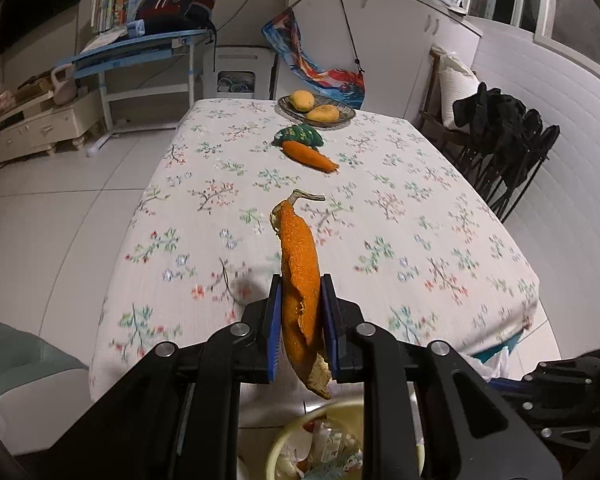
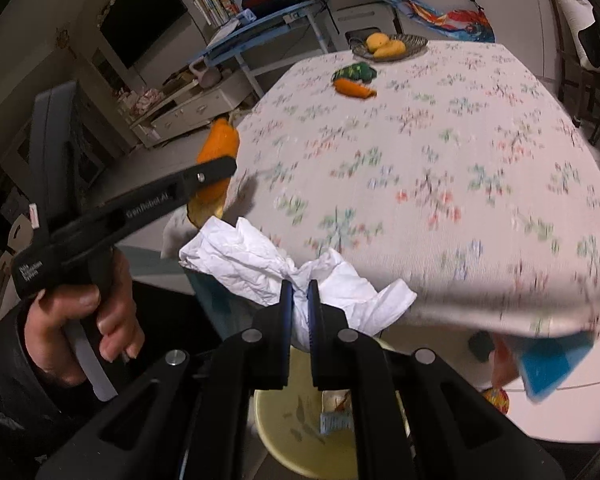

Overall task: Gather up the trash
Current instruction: 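Lift the orange peel and tissue and carry both tools over the yellow bucket, then open the right tool releasing the tissue, then open the left tool releasing the peel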

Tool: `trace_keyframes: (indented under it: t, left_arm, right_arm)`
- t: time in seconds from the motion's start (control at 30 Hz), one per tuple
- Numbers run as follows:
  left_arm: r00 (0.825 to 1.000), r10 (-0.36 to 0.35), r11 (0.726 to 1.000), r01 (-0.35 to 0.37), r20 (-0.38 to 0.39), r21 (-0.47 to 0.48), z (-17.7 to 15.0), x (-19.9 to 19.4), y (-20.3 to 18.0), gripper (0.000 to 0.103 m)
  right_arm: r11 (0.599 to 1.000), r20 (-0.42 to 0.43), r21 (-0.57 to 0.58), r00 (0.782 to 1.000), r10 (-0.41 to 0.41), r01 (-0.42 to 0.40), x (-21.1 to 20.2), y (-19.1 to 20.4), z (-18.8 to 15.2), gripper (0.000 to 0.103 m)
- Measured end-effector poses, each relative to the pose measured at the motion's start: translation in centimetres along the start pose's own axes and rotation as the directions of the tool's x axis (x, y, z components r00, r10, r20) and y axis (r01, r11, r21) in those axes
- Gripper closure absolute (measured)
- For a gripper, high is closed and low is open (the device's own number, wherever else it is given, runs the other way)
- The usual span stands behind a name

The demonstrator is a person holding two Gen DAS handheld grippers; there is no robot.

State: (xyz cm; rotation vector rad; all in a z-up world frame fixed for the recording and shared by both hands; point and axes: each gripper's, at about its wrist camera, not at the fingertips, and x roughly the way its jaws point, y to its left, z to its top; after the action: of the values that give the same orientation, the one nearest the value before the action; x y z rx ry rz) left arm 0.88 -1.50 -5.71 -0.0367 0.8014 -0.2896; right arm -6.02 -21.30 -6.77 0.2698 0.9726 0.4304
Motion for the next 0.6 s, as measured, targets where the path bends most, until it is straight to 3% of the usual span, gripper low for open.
trace_keyframes:
  t: [0.3, 0.6]
  left_arm:
    - [1.0, -0.006, 1.0, 0.006, -0.012, 0.005, -3.2, -2.7, -0.1, 0.085]
    - [1.0, -0.021, 1.0, 0.021, -0.015, 0.014, -5.0, -4.5, -0.4, 0.085]
  right_arm:
    - [1.0, -0.116, -0.012, 0.993, -0.015, 0.013, 1.4, 1.5, -4.0, 0.095]
    - [0.999, -0.197, -0.022, 0.98, -0.035, 0.032, 2.7, 2.5, -5.9, 0.092]
